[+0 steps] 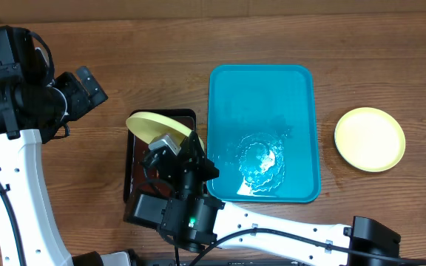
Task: Clean dirty plates on tray and stack at the side
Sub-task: 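Lift the yellow plate with the right gripper and tilt it over the brown tray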
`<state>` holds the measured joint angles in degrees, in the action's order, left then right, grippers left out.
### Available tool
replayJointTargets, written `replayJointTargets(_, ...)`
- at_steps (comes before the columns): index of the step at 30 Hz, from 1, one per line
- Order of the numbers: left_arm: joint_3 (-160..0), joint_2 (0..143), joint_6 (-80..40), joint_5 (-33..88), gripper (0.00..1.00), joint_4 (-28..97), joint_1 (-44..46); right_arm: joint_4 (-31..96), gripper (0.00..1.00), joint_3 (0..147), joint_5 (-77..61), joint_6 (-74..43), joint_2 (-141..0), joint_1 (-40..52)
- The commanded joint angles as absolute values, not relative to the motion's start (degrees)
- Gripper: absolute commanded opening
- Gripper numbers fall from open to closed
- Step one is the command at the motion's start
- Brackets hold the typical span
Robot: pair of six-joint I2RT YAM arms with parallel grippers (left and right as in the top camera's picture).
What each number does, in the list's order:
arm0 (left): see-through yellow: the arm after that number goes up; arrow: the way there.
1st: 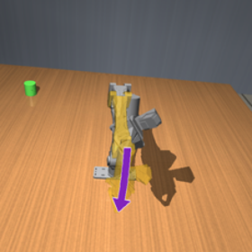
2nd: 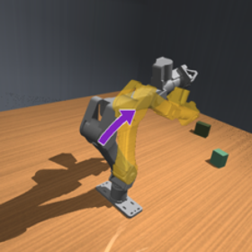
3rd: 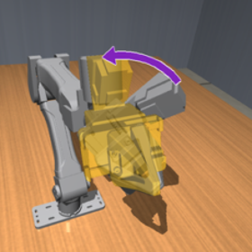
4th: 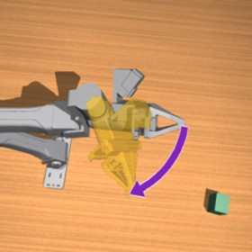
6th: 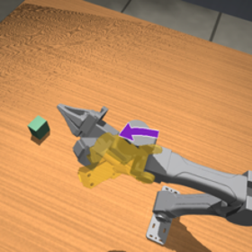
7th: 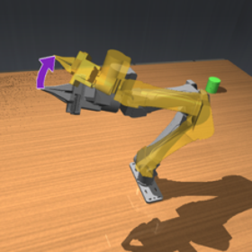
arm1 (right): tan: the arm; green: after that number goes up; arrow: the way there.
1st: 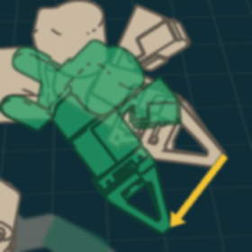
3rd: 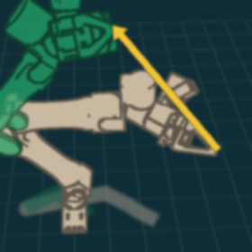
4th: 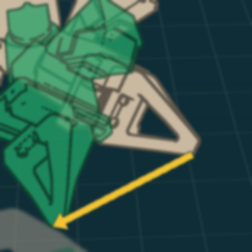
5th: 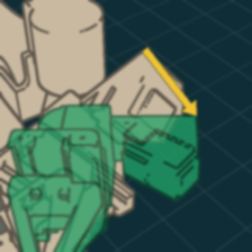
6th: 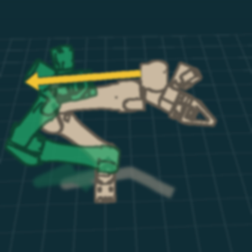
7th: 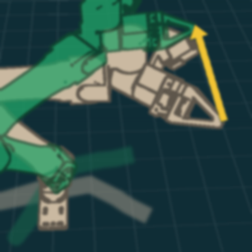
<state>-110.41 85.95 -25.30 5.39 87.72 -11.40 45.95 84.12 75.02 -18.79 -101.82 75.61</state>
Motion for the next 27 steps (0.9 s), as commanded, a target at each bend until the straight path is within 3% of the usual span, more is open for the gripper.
replayJointTargets(1,-111.1,86.4,-24.4,5.8,1.00,87.8,-11.6,45.7,0.04,85.6,77.3,-19.3,-100.6,75.6)
replayJointTargets(27,-111.1,86.4,-24.4,5.8,1.00,87.8,-11.6,45.7,0.04,85.6,77.3,-19.3,-100.6,75.1)
